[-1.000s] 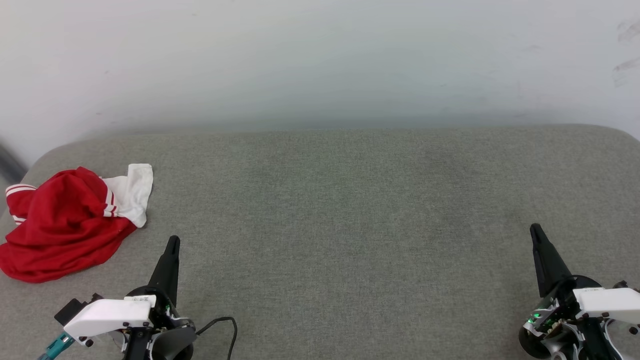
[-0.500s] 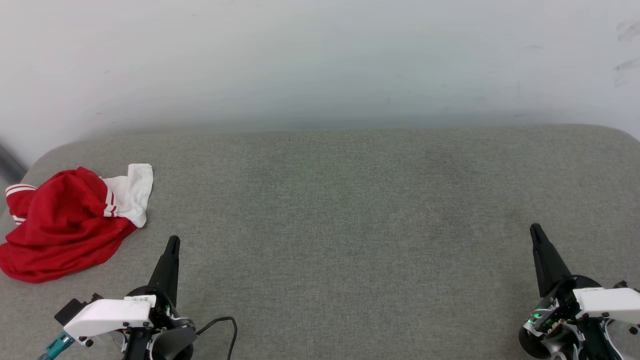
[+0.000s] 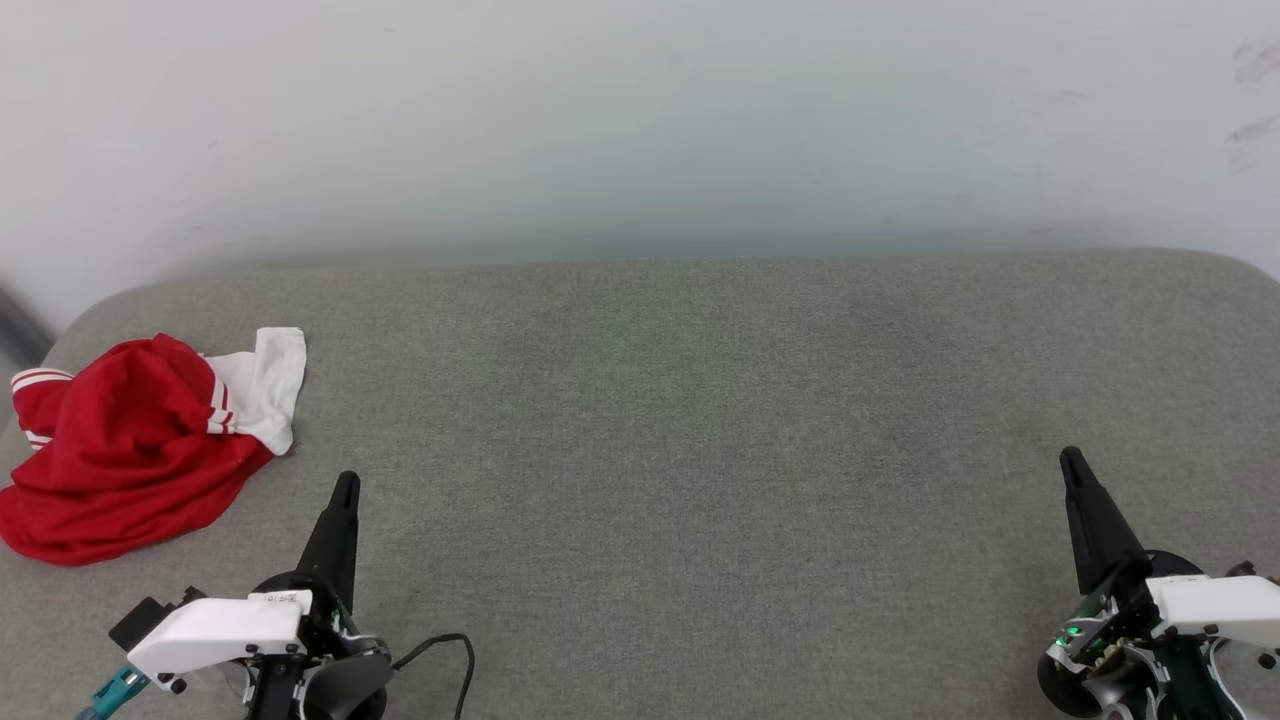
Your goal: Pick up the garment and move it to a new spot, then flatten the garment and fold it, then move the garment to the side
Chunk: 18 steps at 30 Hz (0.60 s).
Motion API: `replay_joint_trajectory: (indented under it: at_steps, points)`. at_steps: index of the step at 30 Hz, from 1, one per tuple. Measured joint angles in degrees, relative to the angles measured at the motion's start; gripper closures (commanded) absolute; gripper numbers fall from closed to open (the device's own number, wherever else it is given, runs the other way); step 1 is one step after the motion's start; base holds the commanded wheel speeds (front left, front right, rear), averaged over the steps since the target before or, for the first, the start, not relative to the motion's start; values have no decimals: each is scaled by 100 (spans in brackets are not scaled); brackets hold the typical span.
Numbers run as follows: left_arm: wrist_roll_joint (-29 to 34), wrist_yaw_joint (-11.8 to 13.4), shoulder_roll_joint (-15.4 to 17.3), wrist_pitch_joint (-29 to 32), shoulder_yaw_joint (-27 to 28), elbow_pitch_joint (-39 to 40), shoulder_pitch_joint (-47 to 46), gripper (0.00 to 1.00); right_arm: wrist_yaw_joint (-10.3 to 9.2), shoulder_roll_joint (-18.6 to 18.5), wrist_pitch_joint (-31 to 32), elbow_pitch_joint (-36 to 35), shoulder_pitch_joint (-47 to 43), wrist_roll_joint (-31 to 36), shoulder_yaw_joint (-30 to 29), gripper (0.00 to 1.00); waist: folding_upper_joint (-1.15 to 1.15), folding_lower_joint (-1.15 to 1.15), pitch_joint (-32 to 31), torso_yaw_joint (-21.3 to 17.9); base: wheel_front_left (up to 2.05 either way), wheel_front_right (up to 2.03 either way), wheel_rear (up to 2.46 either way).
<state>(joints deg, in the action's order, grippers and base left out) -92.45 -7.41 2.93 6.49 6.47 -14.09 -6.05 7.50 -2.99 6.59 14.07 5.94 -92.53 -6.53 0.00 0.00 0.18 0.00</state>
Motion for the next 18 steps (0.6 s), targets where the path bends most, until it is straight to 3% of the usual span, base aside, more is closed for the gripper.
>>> replay_joint_trajectory:
  at_steps: [1,2,18]
  points:
    - [0,0,0,0,0,0,0,100,0,0,0,0,0,0,0,100,0,0,0,0,0,0,0]
    - [0,1,-1,-2,-2,-9,5,0,0,1,0,8,-6,-1,0,0,0,0,0,0,0,0,0]
    - [199,7,-24,-326,-136,-83,354,0,-1,4,-325,82,-381,199,103,0,0,0,3,-8,0,0,0]
